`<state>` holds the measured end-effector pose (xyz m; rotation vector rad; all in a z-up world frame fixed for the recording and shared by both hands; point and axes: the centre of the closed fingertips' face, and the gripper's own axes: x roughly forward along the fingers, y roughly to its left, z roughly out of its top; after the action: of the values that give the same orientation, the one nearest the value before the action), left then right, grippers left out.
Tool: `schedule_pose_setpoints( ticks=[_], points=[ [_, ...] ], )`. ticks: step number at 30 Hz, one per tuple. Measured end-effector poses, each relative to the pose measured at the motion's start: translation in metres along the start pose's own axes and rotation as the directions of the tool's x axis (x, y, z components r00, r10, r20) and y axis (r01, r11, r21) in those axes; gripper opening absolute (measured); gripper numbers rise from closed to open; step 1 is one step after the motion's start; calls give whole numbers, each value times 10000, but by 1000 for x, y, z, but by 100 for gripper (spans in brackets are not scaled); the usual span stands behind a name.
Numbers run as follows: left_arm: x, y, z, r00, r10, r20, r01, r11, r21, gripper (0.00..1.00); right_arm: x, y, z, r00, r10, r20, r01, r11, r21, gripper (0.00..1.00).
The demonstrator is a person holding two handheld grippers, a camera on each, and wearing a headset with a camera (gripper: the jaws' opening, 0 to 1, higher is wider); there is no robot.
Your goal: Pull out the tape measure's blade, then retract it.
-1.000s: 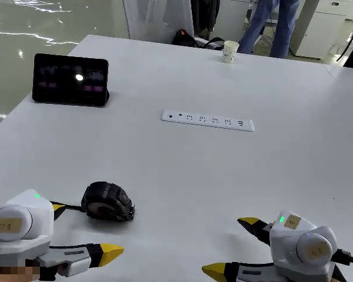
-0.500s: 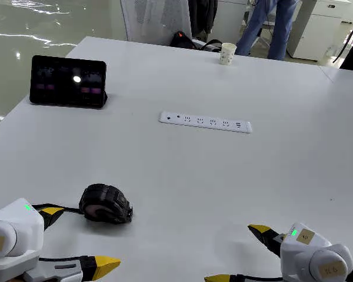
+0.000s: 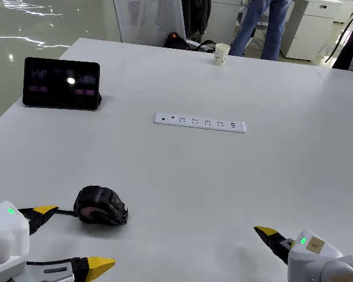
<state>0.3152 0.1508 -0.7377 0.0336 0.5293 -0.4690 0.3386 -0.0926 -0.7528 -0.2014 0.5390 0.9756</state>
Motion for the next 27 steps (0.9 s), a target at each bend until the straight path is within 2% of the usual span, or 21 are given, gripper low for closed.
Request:
schedule_pose_setpoints(
  ticks=[6,12,16,23,27],
  points=[
    [-4,-3,-1,10000,-43,13,43,9997,232,99,-2,1,0,10000,8,69,-8,10000,60,99],
    [-5,-3,-2,10000,-54,-77,56,9995,323,99,-2,0,0,9999,-34,95,33,9999,120,99],
    [-5,-4,1,9999,-76,66,72,9983,571,99,-2,0,0,9999,-41,133,39,9998,176,99],
    [-5,-5,3,9997,-211,102,206,9986,487,98,-3,0,0,9999,-45,138,43,9998,185,99],
    [-6,-6,0,9995,-306,-8,306,9980,557,95,-4,-1,0,9999,-64,158,61,9998,203,99]
  ],
)
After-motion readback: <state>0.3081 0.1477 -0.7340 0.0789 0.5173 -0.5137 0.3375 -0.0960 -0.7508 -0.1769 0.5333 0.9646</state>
